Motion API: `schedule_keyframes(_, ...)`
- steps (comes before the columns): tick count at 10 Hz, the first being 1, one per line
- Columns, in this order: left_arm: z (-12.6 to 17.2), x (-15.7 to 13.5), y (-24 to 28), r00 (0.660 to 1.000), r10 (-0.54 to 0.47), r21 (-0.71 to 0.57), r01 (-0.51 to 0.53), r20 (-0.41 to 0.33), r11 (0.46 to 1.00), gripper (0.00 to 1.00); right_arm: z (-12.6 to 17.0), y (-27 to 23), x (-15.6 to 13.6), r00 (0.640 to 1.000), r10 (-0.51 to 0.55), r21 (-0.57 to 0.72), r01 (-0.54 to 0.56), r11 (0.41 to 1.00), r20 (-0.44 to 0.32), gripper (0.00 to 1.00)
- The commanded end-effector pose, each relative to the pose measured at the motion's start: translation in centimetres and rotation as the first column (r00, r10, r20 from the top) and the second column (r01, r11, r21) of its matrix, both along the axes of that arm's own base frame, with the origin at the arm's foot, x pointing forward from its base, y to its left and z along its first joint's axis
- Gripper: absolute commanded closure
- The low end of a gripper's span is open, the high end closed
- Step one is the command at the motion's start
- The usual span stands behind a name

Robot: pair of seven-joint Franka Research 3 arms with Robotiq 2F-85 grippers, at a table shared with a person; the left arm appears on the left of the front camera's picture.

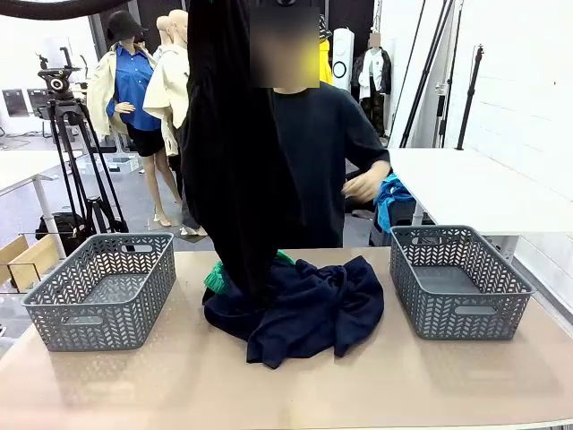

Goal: Sort the tops and bottoms.
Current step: Sort the clothes according to human instructions.

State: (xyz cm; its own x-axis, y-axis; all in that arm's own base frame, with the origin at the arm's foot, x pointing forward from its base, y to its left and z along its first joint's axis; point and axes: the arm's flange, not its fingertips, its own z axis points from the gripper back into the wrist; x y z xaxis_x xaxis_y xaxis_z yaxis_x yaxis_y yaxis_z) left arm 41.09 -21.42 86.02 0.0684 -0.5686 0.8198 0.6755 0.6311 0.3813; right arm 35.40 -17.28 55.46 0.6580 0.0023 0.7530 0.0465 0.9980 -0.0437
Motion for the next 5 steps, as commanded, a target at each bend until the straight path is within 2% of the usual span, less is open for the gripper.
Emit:
schedule_keyframes(1,0.24,-0.14,0.25,1.000,0.004,-0.002,-0.004,0.005,1.000,1.00,-0.19,-0.16,0.06,1.000,0.001,0.008,-0.001,1.000,0.000,0.00)
schedule_keyframes(5,0.24,-0.14,0.25,1.000,0.004,-0.002,-0.004,0.005,1.000,1.00,-0.19,-0.16,0.06,1.000,0.001,0.008,-0.001,1.000,0.000,0.00)
